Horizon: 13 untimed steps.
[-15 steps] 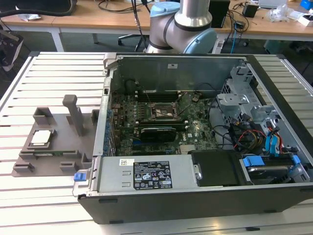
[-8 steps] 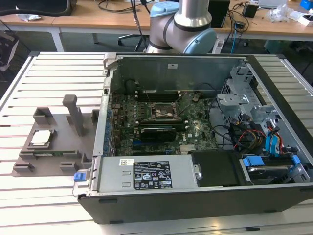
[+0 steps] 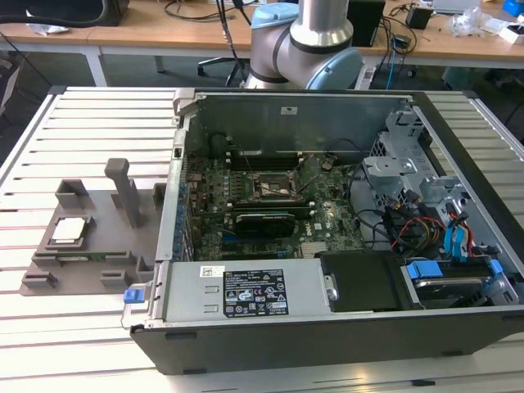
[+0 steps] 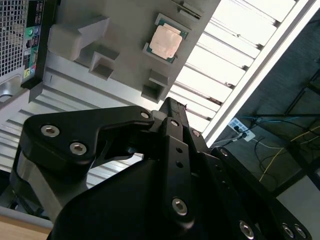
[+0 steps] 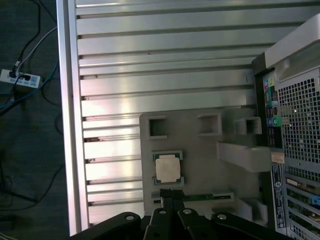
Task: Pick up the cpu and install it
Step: 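Reach for the cpu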
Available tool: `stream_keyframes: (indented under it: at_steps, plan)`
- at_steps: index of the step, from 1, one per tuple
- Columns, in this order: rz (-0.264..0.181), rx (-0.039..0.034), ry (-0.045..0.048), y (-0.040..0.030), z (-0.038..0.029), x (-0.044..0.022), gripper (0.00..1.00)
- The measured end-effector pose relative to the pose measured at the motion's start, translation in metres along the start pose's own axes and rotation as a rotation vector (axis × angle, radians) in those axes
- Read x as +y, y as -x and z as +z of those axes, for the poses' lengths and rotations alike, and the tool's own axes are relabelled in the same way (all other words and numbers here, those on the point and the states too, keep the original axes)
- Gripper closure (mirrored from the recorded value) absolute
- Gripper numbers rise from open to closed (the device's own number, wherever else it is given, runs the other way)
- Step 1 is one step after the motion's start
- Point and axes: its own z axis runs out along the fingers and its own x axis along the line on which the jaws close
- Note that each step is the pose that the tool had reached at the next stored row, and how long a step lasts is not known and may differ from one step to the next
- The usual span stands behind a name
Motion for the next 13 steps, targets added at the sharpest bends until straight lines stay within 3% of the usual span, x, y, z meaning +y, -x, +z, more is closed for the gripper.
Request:
stream_keyframes:
  at_steps: [13]
  plan:
    - [0.0, 0.0, 0.0001, -0.0193, -0.0003, -0.0014, 0.89]
